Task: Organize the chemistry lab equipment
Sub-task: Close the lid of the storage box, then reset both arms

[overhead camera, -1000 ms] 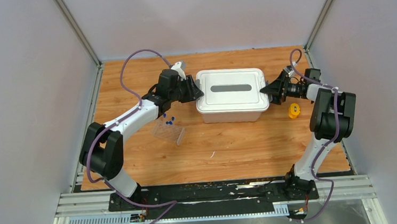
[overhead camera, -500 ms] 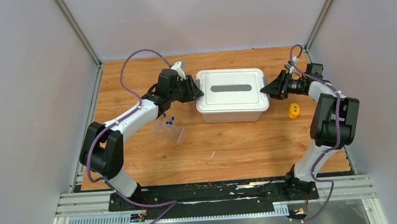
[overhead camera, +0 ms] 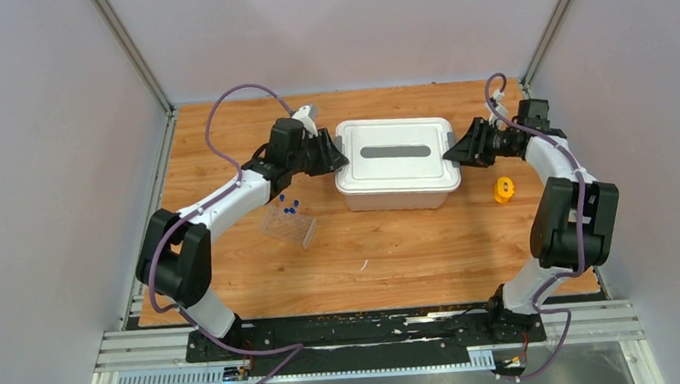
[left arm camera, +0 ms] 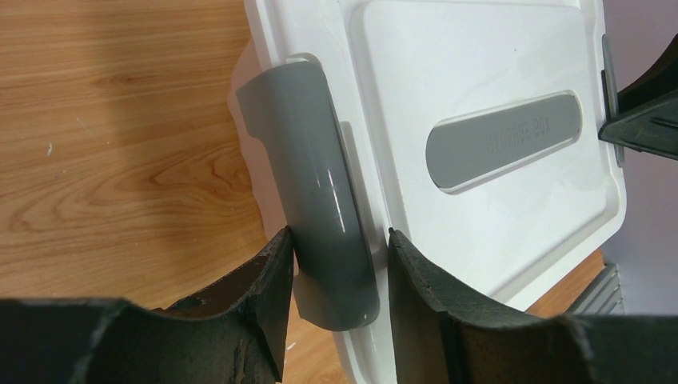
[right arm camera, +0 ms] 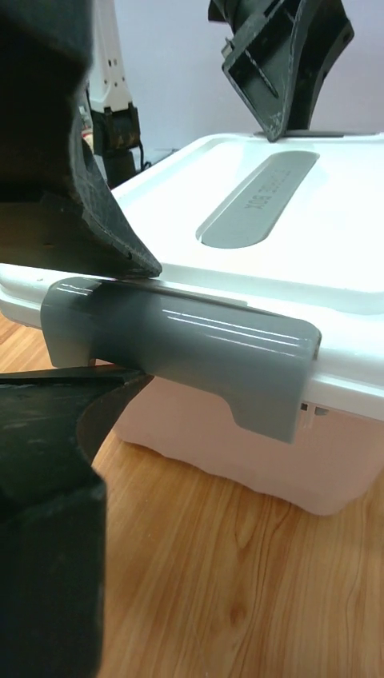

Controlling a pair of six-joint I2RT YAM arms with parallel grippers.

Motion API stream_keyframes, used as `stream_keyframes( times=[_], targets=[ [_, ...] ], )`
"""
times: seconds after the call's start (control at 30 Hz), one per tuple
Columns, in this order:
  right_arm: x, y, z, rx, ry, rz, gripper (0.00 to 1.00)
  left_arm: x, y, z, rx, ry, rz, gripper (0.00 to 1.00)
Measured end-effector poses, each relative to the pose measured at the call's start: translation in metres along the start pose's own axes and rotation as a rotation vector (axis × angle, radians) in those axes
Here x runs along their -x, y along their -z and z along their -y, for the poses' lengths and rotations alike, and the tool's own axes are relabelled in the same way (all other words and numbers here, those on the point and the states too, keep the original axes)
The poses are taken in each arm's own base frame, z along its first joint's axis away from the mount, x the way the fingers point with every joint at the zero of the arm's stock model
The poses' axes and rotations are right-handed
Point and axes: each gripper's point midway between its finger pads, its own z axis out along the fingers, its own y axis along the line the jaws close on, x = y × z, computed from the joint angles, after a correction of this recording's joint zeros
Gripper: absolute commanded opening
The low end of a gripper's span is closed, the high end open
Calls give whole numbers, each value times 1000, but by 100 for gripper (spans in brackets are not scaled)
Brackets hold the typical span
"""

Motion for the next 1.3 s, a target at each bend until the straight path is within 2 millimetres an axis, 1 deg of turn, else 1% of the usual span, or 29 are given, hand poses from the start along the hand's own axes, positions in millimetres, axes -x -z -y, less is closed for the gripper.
stream_keyframes(
  times=[0.07, 0.17, 0.2, 0.27, 0.37, 0.47, 0.6, 0.7, 0.73, 0.8, 0.83, 0.87, 0.9, 0.97, 1.03, 1.1, 1.17, 1.3],
  targets=[
    [0, 0, 0, -27, 16, -1, 43, 0, 0, 0, -1, -2, -2, 41],
    [1, 2, -1, -62, 56, -1, 59, 0, 0, 0, -3, -7, -4, 46],
    [4, 4, -1, -77, 88, 6, 63, 0, 1, 0, -2, -10, -4, 53],
    [9, 7, -3, -109, 174, 19, 69, 1, 1, -1, 2, -15, -4, 61],
    [20, 15, -12, -140, 288, 44, 72, 3, 3, -7, 10, -38, -8, 69],
    [29, 27, -21, -160, 363, 76, 74, 6, 5, -14, 11, -44, -12, 79],
    [41, 49, -29, -188, 448, 131, 75, 19, 18, -27, 42, -61, 10, 89],
    [47, 67, -31, -207, 500, 163, 75, 38, 41, -28, 62, -98, 65, 96],
    [49, 73, -32, -211, 513, 173, 75, 46, 51, -25, 69, -115, 94, 99],
    [50, 89, -36, -216, 546, 200, 76, 62, 72, -18, 72, -156, 160, 100],
    [51, 98, -39, -220, 565, 217, 78, 71, 89, -12, 71, -183, 208, 100],
    [52, 105, -42, -224, 583, 232, 79, 76, 101, -8, 71, -201, 241, 100],
    [54, 115, -47, -229, 614, 255, 81, 80, 117, -2, 66, -222, 282, 100],
    [55, 128, -58, -234, 659, 287, 84, 87, 146, 8, 55, -257, 356, 100],
    [53, 138, -74, -224, 710, 314, 88, 89, 171, 15, 46, -280, 423, 100],
    [49, 143, -91, -192, 759, 332, 93, 85, 190, 17, 38, -294, 462, 100],
    [43, 147, -111, -141, 810, 348, 98, 78, 205, 19, 27, -306, 486, 100],
    [30, 150, -142, -36, 881, 360, 99, 65, 225, 24, -4, -321, 500, 100]
  ],
)
